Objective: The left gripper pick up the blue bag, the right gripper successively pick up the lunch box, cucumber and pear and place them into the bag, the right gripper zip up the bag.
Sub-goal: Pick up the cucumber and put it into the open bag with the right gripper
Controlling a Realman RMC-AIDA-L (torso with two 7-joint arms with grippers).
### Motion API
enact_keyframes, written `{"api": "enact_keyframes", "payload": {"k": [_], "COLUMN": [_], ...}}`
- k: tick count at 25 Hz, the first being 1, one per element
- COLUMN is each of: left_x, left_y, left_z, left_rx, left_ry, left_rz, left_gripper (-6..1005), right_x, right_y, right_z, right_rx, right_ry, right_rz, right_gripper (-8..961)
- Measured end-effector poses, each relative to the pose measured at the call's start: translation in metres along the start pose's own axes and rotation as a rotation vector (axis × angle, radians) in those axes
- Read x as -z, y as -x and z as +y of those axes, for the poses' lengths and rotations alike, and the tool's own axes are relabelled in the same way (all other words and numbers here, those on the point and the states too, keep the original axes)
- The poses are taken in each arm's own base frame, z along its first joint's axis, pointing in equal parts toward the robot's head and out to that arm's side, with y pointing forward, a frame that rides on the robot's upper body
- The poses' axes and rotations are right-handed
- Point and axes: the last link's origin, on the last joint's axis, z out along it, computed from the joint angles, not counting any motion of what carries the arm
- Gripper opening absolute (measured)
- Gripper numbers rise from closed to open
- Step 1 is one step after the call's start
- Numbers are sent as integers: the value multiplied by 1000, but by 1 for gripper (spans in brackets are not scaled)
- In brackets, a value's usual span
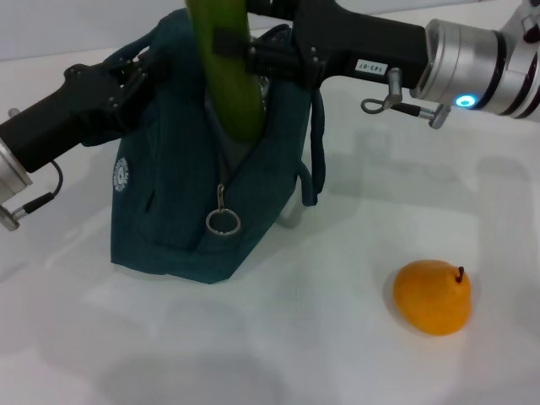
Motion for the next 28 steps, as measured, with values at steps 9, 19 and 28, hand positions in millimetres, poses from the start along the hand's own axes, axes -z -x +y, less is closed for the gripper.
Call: {"api": "enact_keyframes", "payload": {"k": [9, 19, 28], "left_x": [0, -4, -4], "left_y": [0, 2, 4], "left_z": [1, 0, 2], "left_rx": [6, 8, 13], "left_ry": [-7, -17, -17], "left_rz": [31, 25, 27], "left_gripper": [53, 53, 53], "right_x": [8, 11, 10], "right_y": [-30, -49, -48], "right_z": [5, 13, 14], "right_rx": [-40, -39, -35], "right_ry": [-90, -122, -105], "right_rz": [23, 51, 56], "right_gripper": [599, 604, 608]}}
